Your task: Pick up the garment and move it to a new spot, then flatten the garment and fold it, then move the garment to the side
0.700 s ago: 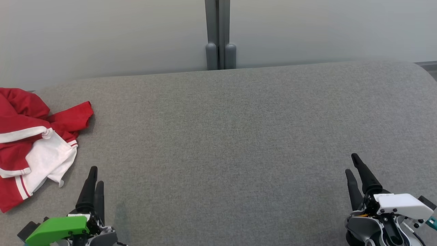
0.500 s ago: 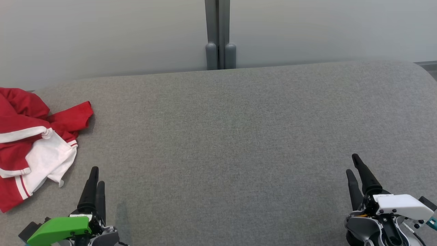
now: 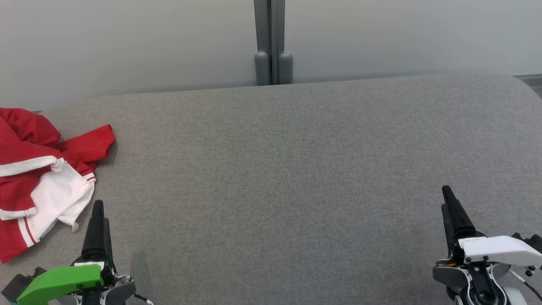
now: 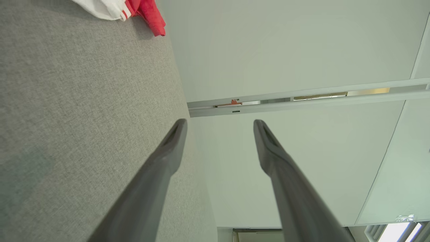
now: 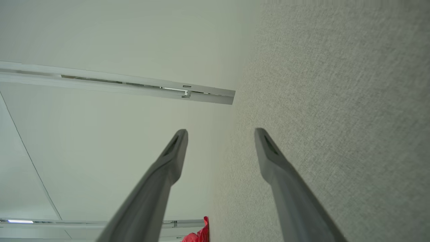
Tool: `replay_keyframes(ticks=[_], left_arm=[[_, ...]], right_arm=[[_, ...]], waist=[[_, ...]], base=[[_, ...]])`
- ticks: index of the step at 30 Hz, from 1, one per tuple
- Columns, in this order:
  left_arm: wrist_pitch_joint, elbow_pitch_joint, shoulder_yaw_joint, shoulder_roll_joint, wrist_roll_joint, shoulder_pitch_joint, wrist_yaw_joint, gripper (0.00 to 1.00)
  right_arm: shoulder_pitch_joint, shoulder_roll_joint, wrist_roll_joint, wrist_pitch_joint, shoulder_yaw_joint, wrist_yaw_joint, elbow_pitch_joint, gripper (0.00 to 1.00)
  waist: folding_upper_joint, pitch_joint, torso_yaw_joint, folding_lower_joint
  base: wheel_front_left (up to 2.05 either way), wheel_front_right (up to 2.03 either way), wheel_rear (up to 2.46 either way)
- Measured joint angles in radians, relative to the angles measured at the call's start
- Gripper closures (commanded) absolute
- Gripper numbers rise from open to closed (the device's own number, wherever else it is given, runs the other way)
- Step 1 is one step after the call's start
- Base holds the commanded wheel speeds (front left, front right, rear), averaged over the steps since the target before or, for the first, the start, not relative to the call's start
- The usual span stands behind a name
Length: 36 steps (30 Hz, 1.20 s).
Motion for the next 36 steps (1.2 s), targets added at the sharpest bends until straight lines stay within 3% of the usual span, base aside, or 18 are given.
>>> replay_keyframes(ticks=[8,17,36], left_arm=[[-0.030,-0.063,0.000,0.000,0.163,0.000,0.000,0.00],[-0.065,-0.143,-0.069,0.001,0.348,0.000,0.039,0.00],[-0.125,-0.209,-0.270,0.003,0.838,-0.001,0.150,0.00]], right_arm=[[-0.013,-0.001,-0.234,-0.032,-0.011,0.000,-0.064,0.00],[-0.020,-0.003,-0.544,-0.067,0.025,0.000,-0.157,0.00],[-0.020,-0.004,-0.927,-0.126,0.093,0.000,-0.217,0.00]], waist=[[0.0000,0.005,-0.001,0.0000],[0.0000,0.012,-0.002,0.0000],[0.0000,0.019,-0.004,0.0000]], base=[[0.00,0.00,0.00],[0.00,0.00,0.00],[0.00,0.00,0.00]])
